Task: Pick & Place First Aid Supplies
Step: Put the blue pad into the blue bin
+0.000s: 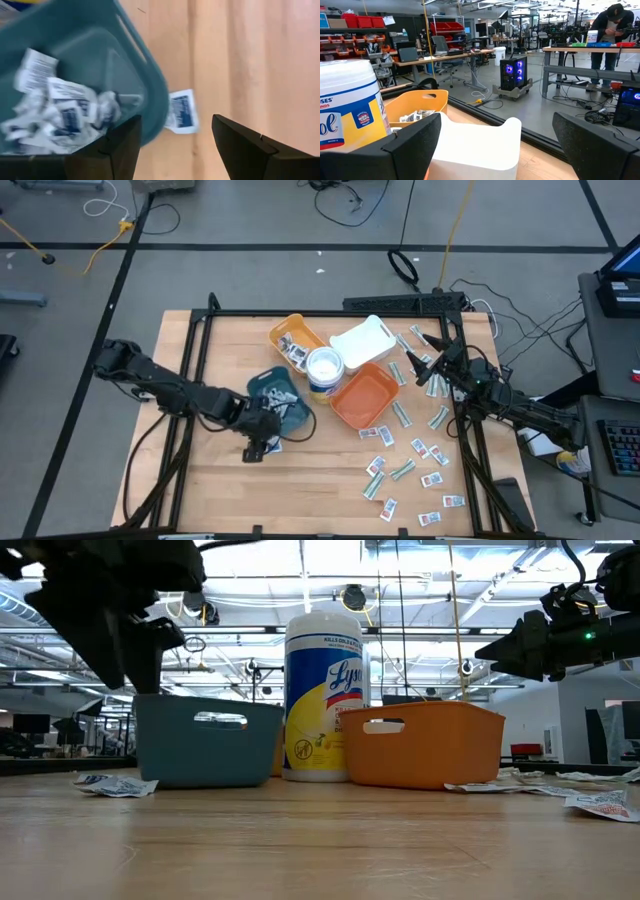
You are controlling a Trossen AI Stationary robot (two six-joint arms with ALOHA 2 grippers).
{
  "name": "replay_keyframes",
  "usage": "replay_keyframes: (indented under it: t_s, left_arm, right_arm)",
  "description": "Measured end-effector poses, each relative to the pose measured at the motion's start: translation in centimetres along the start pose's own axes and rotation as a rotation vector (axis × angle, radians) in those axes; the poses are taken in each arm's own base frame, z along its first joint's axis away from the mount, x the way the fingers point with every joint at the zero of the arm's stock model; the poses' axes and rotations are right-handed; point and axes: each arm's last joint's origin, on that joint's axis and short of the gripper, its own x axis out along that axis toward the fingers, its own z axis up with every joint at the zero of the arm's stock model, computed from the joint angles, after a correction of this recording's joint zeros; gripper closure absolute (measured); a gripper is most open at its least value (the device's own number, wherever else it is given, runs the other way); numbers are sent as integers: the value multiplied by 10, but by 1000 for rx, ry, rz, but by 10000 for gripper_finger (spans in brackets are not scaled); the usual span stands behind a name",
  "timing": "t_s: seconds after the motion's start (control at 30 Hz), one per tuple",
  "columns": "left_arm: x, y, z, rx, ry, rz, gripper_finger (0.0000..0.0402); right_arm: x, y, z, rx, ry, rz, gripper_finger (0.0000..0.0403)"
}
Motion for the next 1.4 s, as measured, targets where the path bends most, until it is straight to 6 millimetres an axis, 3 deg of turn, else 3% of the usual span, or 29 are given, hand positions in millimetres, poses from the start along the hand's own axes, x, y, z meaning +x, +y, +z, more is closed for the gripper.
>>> replay_keyframes:
  t_s: [0.2,0.57,0.87,1.03,1.4]
  left_arm:
    - [-5,-4,-2,41,7,111,131]
    - [-16,-44,-12,79,36,-2,80]
    - [21,-46,-20,69,160,41,78]
    - [43,-45,-13,92,153,33,78]
    - [76,-21,-6,23,238,57,78]
  right_arm:
    - [0,0,0,0,0,0,26]
    - [0,0,0,0,0,-1,26]
    - [0,0,0,0,0,0,26]
    - [0,0,0,0,0,0,26]
    - [0,0,0,0,0,0,26]
